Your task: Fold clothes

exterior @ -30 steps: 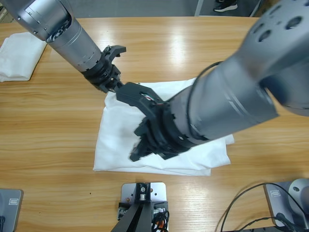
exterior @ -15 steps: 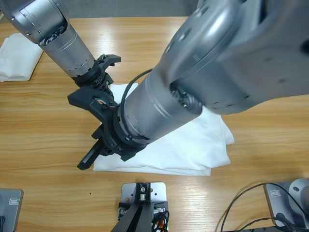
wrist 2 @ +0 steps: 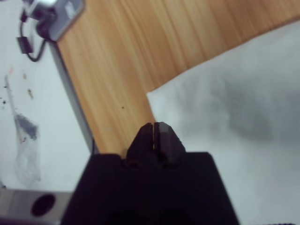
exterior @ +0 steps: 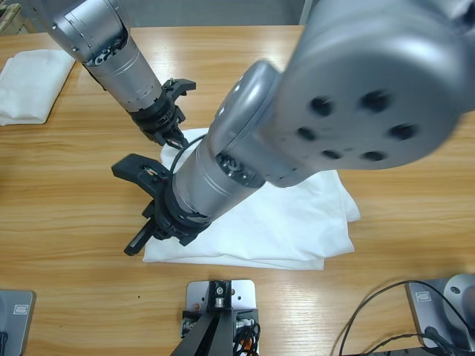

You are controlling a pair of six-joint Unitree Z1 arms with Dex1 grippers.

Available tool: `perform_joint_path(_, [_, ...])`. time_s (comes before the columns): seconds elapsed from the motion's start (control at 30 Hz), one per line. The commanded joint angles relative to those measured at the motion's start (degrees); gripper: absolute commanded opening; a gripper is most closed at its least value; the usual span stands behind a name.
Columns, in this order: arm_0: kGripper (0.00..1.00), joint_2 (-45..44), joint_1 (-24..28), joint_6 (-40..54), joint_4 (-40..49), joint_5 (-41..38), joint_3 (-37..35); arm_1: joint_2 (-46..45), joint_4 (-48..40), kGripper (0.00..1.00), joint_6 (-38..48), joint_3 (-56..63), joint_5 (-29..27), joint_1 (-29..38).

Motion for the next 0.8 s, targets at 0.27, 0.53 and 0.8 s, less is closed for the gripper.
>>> perform_joint_path(0.27, [0.000, 4.8, 0.6, 0.8, -0.2, 2.4, 0.2, 6.3, -1.2, 0.000, 0.4, 0.2, -2.6, 0.8])
perform_joint_path(0.53, [0.000, 5.9, 0.5, 0.5, -0.7, 3.0, 0.0, 8.5, -1.9, 0.000, 0.6, -0.7, -7.6, 0.8])
perform_joint_path(0.8, [0.000, 6.8, 0.6, 0.0, -1.9, 3.1, 0.0, 9.9, -1.9, 0.000, 1.7, -0.4, -9.2, 0.8])
